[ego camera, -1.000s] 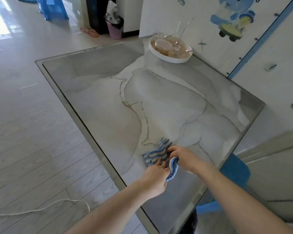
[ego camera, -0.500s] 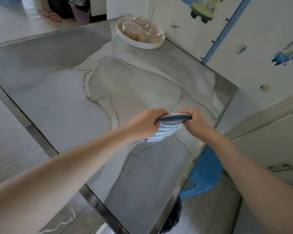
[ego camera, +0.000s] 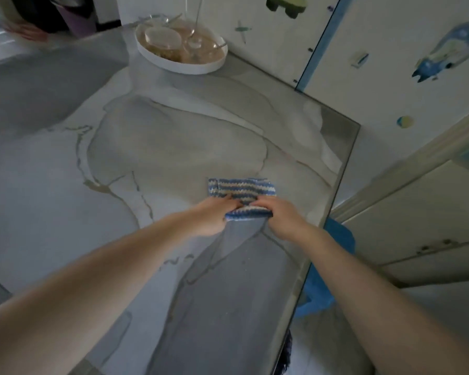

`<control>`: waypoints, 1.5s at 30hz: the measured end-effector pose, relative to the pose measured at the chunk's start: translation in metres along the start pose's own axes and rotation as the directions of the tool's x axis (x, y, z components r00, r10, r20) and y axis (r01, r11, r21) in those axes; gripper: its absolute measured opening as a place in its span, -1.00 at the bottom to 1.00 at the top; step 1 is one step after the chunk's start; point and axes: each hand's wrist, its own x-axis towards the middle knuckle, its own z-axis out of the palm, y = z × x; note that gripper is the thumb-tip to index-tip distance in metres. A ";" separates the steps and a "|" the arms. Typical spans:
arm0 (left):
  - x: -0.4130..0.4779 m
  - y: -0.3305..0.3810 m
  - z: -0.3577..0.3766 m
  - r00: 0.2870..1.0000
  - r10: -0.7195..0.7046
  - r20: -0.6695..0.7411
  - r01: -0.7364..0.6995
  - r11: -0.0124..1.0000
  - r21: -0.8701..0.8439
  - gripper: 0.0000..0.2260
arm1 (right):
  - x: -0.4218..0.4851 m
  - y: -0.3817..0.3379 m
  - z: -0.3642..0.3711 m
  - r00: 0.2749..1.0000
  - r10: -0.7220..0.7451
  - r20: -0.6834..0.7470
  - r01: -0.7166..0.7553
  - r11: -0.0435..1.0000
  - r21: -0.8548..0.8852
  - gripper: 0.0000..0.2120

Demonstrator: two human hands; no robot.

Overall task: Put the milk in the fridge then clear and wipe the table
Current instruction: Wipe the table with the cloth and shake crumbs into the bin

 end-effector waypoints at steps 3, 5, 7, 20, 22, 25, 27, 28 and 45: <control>-0.005 0.007 0.012 0.998 0.015 0.067 -0.017 0.999 0.032 -0.66 | -0.024 0.005 0.014 1.000 -0.004 -0.023 0.002 0.999 -0.055 -0.64; -0.013 0.015 0.017 0.994 0.060 0.093 -0.063 0.998 0.026 -0.69 | -0.041 0.005 0.020 1.000 -0.003 -0.007 0.003 0.995 -0.102 -0.46; -0.024 0.022 0.021 0.988 0.091 0.123 -0.095 0.995 0.030 -0.70 | -0.057 0.005 0.025 1.000 0.003 0.028 0.001 0.992 -0.125 -0.39; -0.108 0.058 0.024 0.928 -0.025 0.371 0.054 0.996 -0.066 -0.83 | -0.135 -0.037 0.020 0.965 0.087 0.246 -0.108 0.991 0.075 -0.74; -0.117 0.059 0.006 0.974 -0.041 0.223 0.072 0.989 -0.133 -0.80 | -0.127 -0.051 0.005 0.979 0.078 0.190 -0.105 0.985 0.138 -0.71; -0.137 0.047 -0.024 0.995 -0.097 -0.027 0.084 0.949 -0.303 -0.68 | -0.101 -0.075 -0.008 0.998 0.018 0.061 -0.028 0.984 0.174 -0.84; -0.154 0.033 -0.037 0.984 -0.142 -0.111 0.100 0.941 -0.323 -0.61 | -0.082 -0.097 -0.006 0.995 -0.088 0.048 0.078 0.981 0.180 -0.71; -0.160 0.028 -0.039 0.981 -0.157 -0.116 0.114 0.943 -0.312 -0.58 | -0.073 -0.105 -0.004 0.990 -0.128 0.051 0.117 0.978 0.175 -0.62; -0.207 0.037 0.065 0.875 -0.483 0.019 0.475 0.852 -0.222 -0.38 | -0.066 -0.114 0.066 0.802 -0.339 0.492 0.449 0.885 -0.122 -0.62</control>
